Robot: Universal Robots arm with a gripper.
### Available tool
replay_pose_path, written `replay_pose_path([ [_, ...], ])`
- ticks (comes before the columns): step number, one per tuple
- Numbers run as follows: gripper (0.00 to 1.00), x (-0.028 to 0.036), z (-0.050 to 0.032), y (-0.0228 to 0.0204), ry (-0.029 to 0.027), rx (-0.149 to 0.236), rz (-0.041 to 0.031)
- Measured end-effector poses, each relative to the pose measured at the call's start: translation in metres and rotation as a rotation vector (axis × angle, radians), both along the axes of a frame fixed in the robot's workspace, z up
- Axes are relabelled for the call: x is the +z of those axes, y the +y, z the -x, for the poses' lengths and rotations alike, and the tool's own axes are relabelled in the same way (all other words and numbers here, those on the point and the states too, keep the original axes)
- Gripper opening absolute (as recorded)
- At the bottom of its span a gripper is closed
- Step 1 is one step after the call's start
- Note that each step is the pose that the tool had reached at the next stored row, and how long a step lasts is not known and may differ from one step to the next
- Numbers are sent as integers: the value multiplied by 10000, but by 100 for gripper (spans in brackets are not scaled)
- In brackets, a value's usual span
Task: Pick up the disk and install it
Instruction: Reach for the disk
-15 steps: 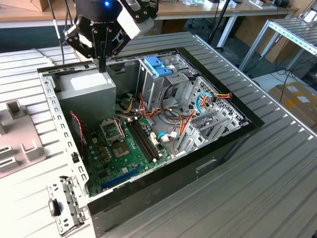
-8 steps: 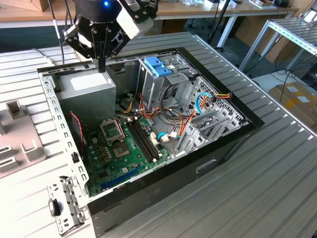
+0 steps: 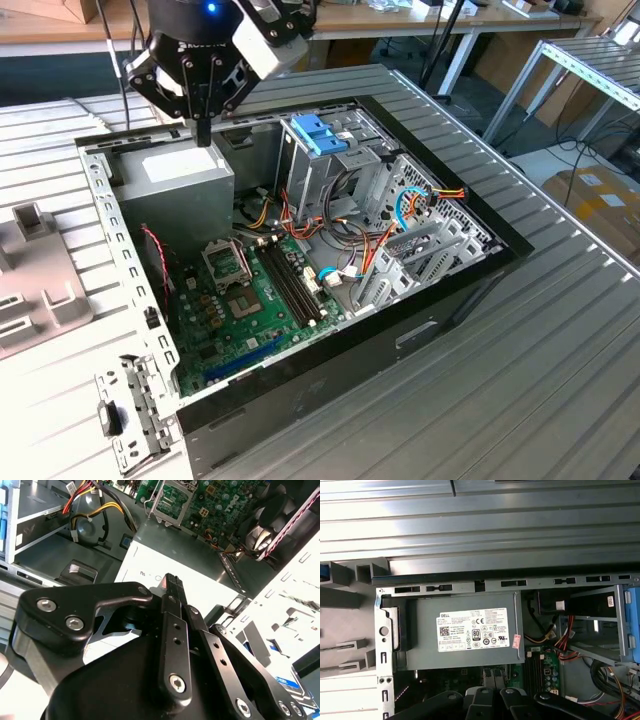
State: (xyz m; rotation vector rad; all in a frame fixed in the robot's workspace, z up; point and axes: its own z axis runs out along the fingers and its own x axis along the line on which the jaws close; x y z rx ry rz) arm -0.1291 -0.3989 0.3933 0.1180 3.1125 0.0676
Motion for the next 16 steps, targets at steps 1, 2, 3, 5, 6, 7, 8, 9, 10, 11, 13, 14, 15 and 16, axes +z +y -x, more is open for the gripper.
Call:
replay_pose_path([
  [1, 11, 0, 6, 0, 0, 0, 0],
  [2, 11, 0, 9, 0, 0, 0, 0],
  [3, 11, 0, 11, 0, -1, 0, 0],
  [5, 11, 0, 18, 0, -1, 0, 0],
  [6, 11, 0, 21, 0, -1, 0, 0],
  [7, 11, 0, 23, 0, 0, 1, 0],
  [8, 11, 0, 25, 0, 0, 1, 0],
  [9, 11, 0, 27, 0, 0, 1, 1],
  [10, 11, 0, 31, 0, 0, 1, -1],
  [11, 11, 0, 35, 0, 0, 0, 0],
  [13, 11, 0, 39, 0, 0, 0, 0],
  [14, 11, 0, 41, 0, 0, 0, 0],
  [15, 11, 0, 43, 0, -1, 0, 0],
  [16, 11, 0, 44, 0, 0, 0, 0],
])
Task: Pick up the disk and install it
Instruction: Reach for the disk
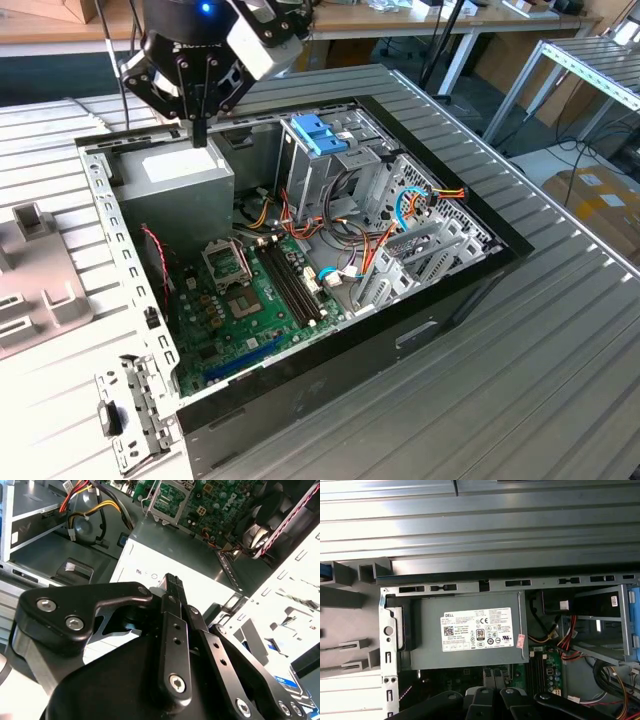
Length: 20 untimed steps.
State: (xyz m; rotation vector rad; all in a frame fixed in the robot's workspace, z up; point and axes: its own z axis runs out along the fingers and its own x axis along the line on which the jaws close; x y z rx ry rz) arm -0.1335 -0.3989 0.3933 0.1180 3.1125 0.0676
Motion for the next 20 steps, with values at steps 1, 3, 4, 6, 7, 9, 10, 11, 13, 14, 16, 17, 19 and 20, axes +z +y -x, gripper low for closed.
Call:
replay_pose_path([
  [1, 11, 0, 1, 0, -1, 0, 0],
  [3, 11, 0, 5, 0, -1, 0, -1],
  [4, 11, 0, 8, 0, -1, 0, -1],
  [6, 11, 0, 13, 0, 0, 0, 0],
  [7, 11, 0, 15, 0, 0, 0, 0],
  [9, 11, 0, 20, 0, 0, -1, 0],
  [10, 11, 0, 23, 0, 0, 0, 0],
  [11, 11, 0, 27, 0, -1, 0, -1],
  [13, 11, 0, 33, 0, 0, 1, 0],
  [14, 11, 0, 36, 0, 0, 0, 0],
  [16, 11, 0, 40, 0, 0, 0, 0],
  [17, 11, 0, 42, 0, -1, 0, 0],
  [19, 11, 0, 46, 0, -1, 0, -1],
  [20, 11, 0, 48, 0, -1, 0, 0],
])
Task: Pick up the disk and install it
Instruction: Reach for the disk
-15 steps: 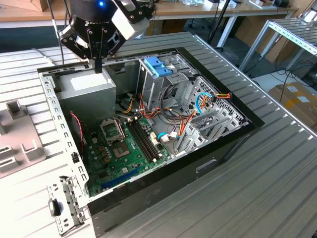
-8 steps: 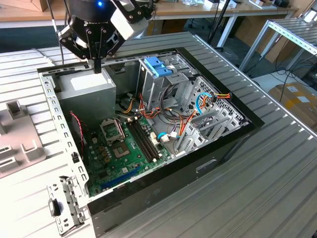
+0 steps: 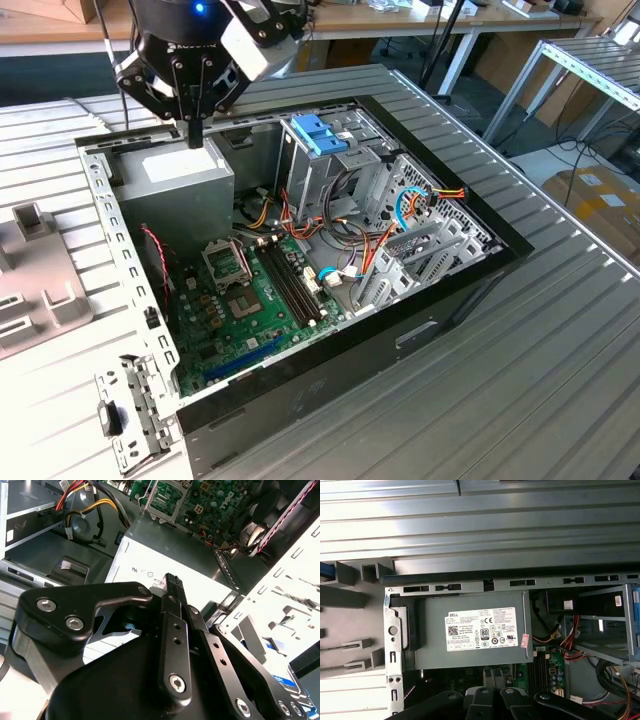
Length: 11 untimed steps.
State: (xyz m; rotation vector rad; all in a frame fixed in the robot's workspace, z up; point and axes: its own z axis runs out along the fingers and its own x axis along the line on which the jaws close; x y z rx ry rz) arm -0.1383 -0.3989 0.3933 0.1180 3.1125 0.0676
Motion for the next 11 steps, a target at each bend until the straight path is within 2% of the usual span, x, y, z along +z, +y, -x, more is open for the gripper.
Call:
replay_pose_path([
  [11, 11, 0, 39, 0, 0, 1, 0],
])
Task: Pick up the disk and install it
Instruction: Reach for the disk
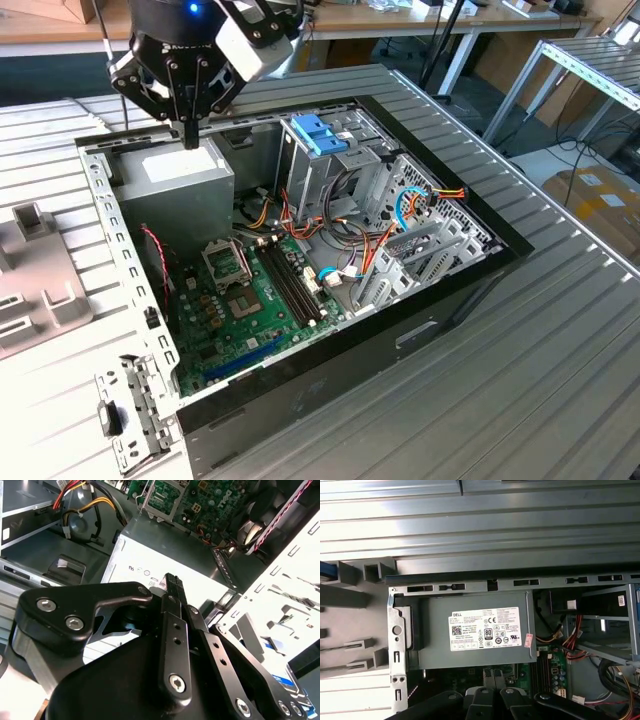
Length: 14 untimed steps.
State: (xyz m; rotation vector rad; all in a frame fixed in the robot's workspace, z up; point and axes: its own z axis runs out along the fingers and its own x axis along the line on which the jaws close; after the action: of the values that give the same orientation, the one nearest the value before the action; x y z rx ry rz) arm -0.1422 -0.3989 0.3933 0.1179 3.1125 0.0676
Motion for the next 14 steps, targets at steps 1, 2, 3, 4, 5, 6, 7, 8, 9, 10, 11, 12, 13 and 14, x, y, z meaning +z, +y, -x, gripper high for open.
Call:
replay_pose_path([
  [1, 11, 0, 4, 0, 0, 0, 0],
  [2, 11, 0, 7, 0, 0, 0, 0],
  [3, 11, 0, 9, 0, -1, 0, 0],
  [4, 11, 0, 12, 0, 0, 0, 0],
  [5, 11, 0, 14, 0, 0, 0, 0],
  [6, 11, 0, 17, 0, 0, 0, 0],
  [7, 11, 0, 21, 0, 0, 0, 0],
  [8, 11, 0, 24, 0, 0, 0, 0],
  [9, 11, 0, 29, 0, 0, 0, 0],
  [10, 11, 0, 32, 0, 0, -1, 0],
  [11, 11, 0, 34, 0, 0, 0, 0],
  [12, 11, 0, 37, 0, 0, 0, 0],
  [13, 11, 0, 39, 0, 0, 0, 0],
  [14, 11, 0, 42, 0, 0, 0, 0],
])
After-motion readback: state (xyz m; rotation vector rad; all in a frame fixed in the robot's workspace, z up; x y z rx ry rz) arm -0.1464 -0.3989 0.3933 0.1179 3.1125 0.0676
